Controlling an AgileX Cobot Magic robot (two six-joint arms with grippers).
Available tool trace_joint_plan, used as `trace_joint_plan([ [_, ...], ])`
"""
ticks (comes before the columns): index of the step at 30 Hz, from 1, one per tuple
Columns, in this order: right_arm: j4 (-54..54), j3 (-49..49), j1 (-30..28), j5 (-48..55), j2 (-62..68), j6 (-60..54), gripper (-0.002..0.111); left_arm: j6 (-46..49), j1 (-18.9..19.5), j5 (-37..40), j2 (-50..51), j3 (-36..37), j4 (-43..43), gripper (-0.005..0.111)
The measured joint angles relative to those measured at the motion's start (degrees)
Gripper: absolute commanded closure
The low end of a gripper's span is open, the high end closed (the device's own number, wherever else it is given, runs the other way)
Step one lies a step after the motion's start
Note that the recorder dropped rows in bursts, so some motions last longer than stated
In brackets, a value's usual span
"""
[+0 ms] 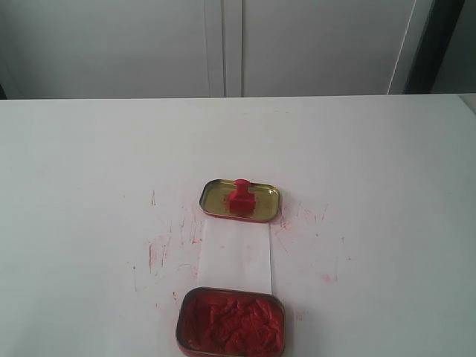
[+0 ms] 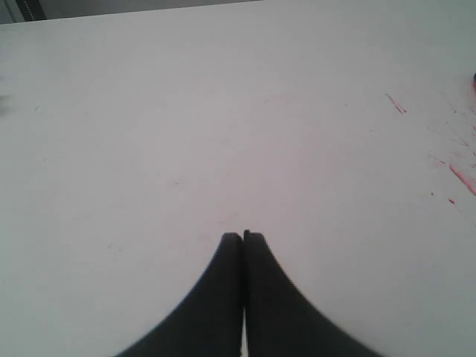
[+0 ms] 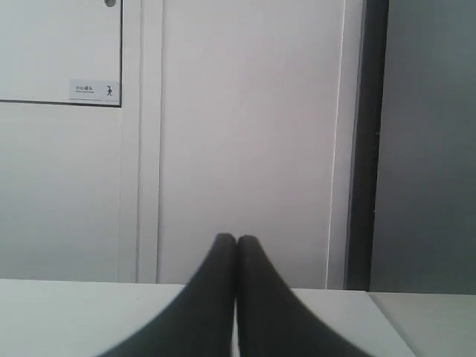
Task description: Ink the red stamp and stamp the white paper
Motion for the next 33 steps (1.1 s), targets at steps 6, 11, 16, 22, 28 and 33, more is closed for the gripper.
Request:
trace_joint_plan([
  [6,0.00,0.00,0.00,-0.62,0.00,0.00,0.108,0.00,0.00,0.00,0.00,0.00,0.00,0.107],
  [11,0.00,0.00,0.00,-0.62,0.00,0.00,0.108,0.00,0.00,0.00,0.00,0.00,0.00,0.107],
  [16,0.00,-0.15,0.00,2.02,0.00,0.00,0.108,0.00,0.00,0.00,0.00,0.00,0.00,0.107],
  [22,0.00,-5.47,0.00,11.45,0.00,0.00,0.108,0.00,0.00,0.00,0.00,0.00,0.00,0.107],
  [28,0.00,-10.89,0.00,17.87,0.78,0.18,0.108,0.00,0.00,0.00,0.00,0.00,0.00,0.107],
  [33,0.00,-15.48,0.00,21.53,6.16,0.97,0.108,0.00,0.00,0.00,0.00,0.00,0.00,0.107],
])
